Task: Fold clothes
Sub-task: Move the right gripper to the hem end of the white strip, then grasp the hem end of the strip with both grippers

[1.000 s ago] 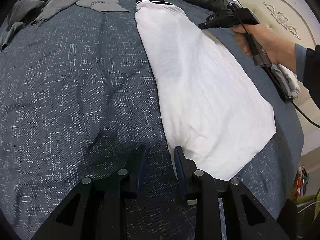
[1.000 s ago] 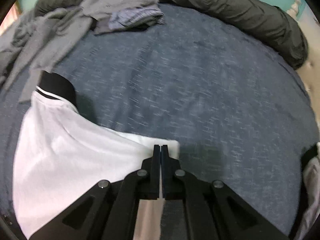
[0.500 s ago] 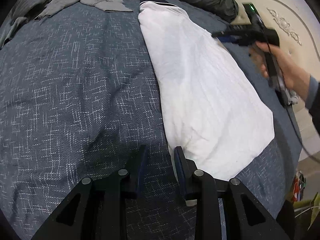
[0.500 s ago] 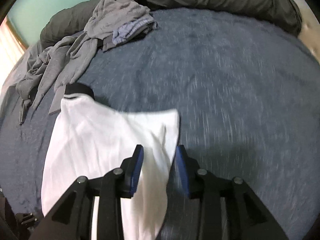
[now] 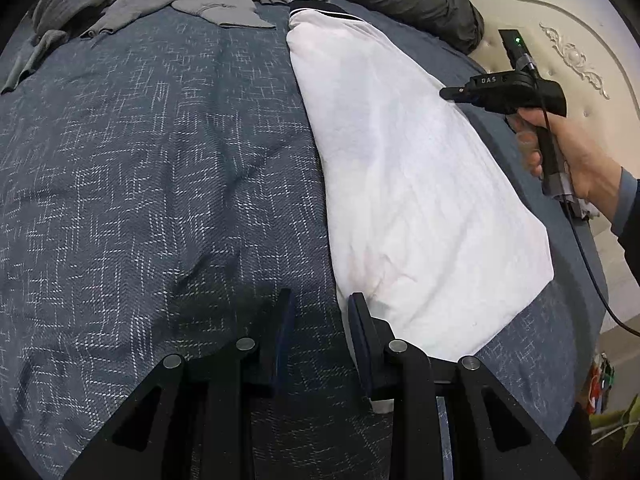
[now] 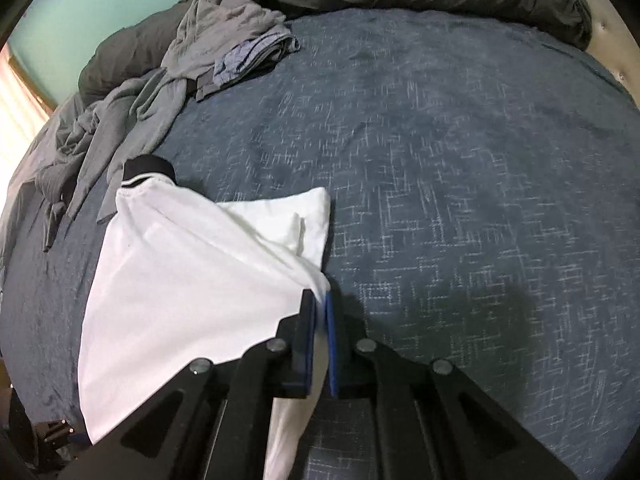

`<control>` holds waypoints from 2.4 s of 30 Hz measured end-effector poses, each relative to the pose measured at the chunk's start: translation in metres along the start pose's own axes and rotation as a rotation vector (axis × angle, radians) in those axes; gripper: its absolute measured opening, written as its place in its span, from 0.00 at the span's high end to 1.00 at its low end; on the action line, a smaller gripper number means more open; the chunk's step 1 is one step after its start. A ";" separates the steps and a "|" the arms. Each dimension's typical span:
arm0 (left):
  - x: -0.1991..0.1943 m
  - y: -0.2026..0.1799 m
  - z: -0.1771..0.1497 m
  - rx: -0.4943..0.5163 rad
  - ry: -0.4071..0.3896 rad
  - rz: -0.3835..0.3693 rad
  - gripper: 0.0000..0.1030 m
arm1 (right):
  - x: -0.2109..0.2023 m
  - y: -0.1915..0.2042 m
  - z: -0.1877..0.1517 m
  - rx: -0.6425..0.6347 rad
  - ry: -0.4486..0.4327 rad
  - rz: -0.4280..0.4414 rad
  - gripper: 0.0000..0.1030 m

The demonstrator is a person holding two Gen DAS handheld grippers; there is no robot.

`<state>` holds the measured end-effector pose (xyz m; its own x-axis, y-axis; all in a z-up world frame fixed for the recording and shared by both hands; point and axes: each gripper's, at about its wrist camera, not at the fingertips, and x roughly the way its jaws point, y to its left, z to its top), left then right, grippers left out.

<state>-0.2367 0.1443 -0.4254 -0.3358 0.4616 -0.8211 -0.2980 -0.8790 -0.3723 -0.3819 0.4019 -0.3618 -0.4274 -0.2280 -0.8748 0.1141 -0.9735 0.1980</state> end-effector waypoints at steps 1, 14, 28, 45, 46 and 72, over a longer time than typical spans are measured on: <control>-0.002 -0.002 0.000 -0.006 -0.001 -0.004 0.71 | 0.000 -0.001 0.000 0.006 0.005 -0.002 0.94; -0.010 -0.019 0.018 -0.037 0.003 -0.045 0.66 | -0.075 -0.005 -0.088 0.116 -0.038 0.030 0.83; -0.055 -0.004 -0.002 -0.208 -0.033 -0.129 0.51 | -0.111 0.002 -0.201 0.248 0.021 0.188 0.48; -0.017 -0.014 -0.006 -0.183 0.069 -0.109 0.85 | -0.095 0.002 -0.224 0.267 0.074 0.188 0.56; -0.019 -0.014 -0.007 -0.178 0.070 -0.111 0.85 | -0.095 0.001 -0.224 0.267 0.072 0.192 0.56; 0.008 -0.029 -0.003 -0.229 0.088 -0.206 0.83 | -0.072 0.018 -0.218 0.206 0.116 0.302 0.68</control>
<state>-0.2277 0.1729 -0.4224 -0.2076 0.6294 -0.7488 -0.1394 -0.7767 -0.6142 -0.1531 0.4040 -0.3915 -0.2966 -0.5135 -0.8052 0.0314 -0.8479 0.5292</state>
